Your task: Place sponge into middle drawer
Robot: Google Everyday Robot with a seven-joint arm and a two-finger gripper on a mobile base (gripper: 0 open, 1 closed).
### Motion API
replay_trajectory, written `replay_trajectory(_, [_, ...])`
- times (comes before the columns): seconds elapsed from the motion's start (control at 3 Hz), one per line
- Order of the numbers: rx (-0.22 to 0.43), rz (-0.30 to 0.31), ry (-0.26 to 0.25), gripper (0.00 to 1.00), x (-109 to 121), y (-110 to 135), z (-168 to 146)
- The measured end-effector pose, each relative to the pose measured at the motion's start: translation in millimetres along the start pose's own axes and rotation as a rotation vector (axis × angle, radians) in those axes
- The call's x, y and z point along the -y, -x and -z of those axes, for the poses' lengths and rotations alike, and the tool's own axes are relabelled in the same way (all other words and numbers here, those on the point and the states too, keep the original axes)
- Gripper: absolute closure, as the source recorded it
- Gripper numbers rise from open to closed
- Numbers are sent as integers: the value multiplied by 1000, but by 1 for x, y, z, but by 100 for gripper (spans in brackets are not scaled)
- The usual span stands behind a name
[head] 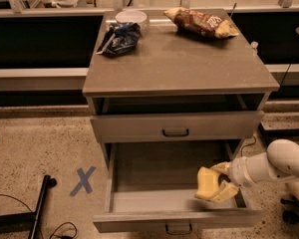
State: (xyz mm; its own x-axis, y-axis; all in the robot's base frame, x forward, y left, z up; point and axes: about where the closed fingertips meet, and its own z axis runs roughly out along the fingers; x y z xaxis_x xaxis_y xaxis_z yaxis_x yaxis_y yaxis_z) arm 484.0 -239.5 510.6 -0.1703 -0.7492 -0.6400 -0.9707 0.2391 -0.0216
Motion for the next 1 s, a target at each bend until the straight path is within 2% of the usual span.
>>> replay_trajectory(0.33, [23, -67, -16, 100, 13, 1, -45])
replay_trajectory(0.67, [28, -139, -87, 96, 39, 2, -83])
replay_trajectory(1.0, [36, -180, -119, 73, 52, 11, -113])
